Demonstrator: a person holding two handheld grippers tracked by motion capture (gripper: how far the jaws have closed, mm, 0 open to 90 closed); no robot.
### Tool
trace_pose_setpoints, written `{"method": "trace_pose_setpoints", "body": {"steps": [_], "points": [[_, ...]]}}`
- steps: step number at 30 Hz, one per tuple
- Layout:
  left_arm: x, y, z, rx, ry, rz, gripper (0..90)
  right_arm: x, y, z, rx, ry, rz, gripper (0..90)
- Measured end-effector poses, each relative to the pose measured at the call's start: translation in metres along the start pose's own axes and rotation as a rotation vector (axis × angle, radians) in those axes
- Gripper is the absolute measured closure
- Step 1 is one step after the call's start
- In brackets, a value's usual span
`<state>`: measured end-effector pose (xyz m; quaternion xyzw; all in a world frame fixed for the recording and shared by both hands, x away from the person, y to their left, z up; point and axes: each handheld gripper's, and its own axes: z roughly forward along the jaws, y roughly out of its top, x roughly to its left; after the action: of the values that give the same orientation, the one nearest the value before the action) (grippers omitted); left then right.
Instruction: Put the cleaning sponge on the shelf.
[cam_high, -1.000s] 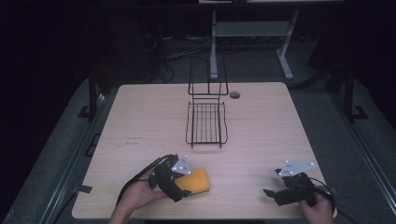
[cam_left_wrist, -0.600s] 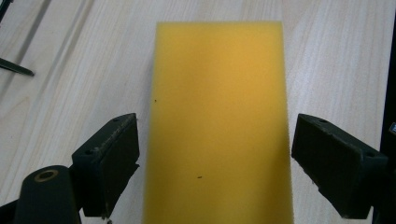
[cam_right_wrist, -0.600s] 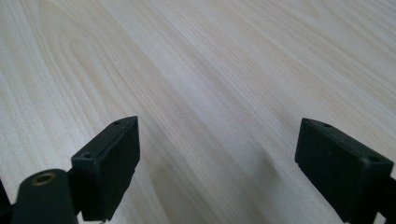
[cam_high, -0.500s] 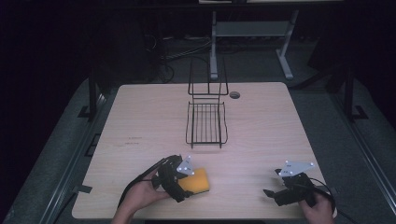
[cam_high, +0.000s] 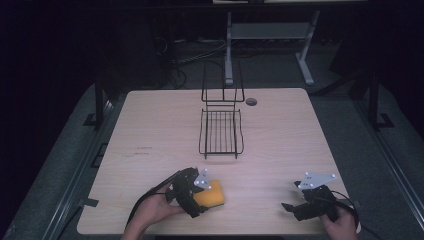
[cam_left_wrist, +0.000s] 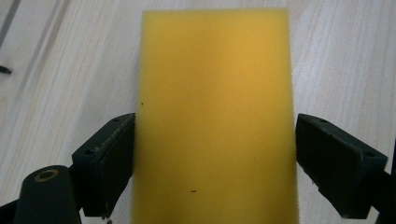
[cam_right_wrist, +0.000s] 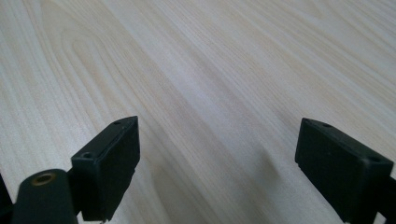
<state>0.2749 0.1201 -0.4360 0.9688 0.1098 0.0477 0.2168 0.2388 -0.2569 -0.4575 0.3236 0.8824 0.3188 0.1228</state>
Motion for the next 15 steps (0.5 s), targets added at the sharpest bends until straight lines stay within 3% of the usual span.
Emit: {"method": "trace_pose_setpoints", "body": {"steps": [15], "points": [[0.0023,0.0037,0.0086,0.026,-0.014,0.0,14.6,0.0004,0.0002,0.0002,-0.006,0.004,-0.001,13.8]]}}
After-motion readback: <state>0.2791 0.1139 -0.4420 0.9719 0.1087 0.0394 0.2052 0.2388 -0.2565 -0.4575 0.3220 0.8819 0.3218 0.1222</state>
